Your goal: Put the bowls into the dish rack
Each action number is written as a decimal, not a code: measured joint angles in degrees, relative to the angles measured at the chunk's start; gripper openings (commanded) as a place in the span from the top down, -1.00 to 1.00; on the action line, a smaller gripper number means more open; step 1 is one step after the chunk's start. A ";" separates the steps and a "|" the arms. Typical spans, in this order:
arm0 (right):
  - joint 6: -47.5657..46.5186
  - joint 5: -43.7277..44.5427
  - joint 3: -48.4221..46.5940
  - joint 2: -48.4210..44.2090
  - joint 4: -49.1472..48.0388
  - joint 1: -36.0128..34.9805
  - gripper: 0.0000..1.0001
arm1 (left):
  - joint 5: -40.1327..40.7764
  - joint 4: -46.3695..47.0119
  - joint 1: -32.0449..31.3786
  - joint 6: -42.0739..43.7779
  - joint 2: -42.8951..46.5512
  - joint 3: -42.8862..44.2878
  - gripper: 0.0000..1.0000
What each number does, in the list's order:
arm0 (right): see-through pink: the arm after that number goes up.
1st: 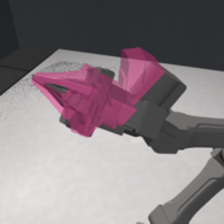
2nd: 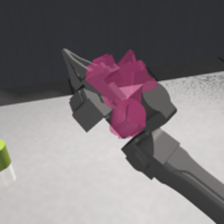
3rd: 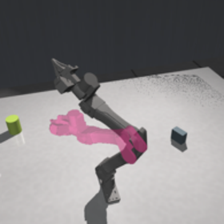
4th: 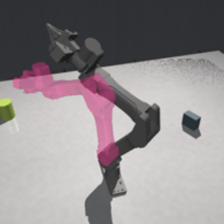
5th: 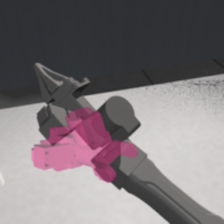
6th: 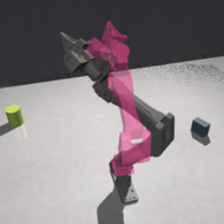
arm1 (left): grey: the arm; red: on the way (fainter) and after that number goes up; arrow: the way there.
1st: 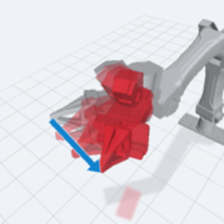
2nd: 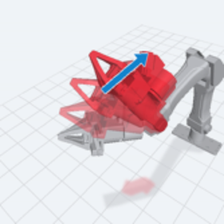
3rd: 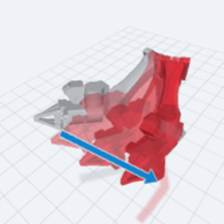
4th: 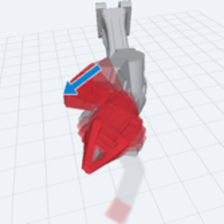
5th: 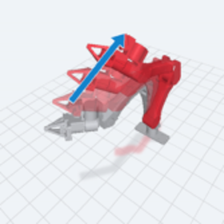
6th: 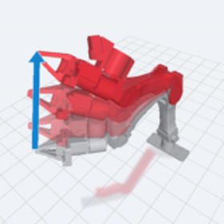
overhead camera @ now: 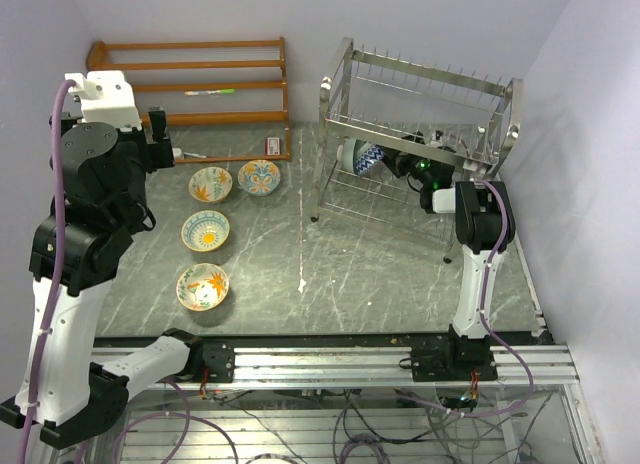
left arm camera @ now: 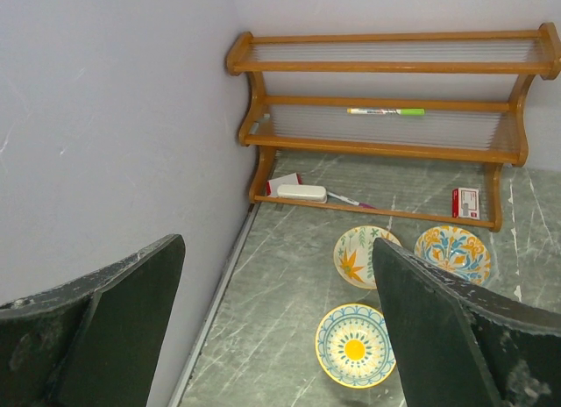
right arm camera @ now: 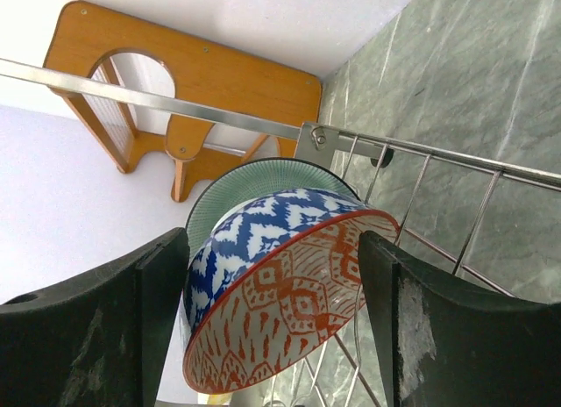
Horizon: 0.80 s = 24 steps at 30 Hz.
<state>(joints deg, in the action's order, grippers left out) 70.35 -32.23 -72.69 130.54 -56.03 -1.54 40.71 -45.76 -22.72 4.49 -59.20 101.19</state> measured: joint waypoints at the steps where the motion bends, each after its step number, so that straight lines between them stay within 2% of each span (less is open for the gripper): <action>1: -0.20 -0.20 -0.20 0.00 0.20 0.00 -0.54 | 0.00 0.00 0.00 -0.02 -0.07 0.00 -0.98; 7: -0.76 -1.77 -1.09 0.00 0.20 0.02 -0.56 | 0.00 0.07 0.00 -0.28 0.04 0.00 -0.98; 16: 0.37 -4.94 -8.70 0.00 -2.36 0.04 -0.62 | 0.00 0.11 0.00 -0.72 0.07 0.00 -0.98; 24: 2.32 -7.08 -9.16 0.24 -5.22 0.04 -0.61 | 0.00 0.13 0.00 -1.51 0.04 0.00 -0.98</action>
<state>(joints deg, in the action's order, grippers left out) 72.66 -39.31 -81.84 130.78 -61.25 -1.50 40.71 -45.63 -22.72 2.98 -59.16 101.19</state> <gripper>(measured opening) 0.808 0.992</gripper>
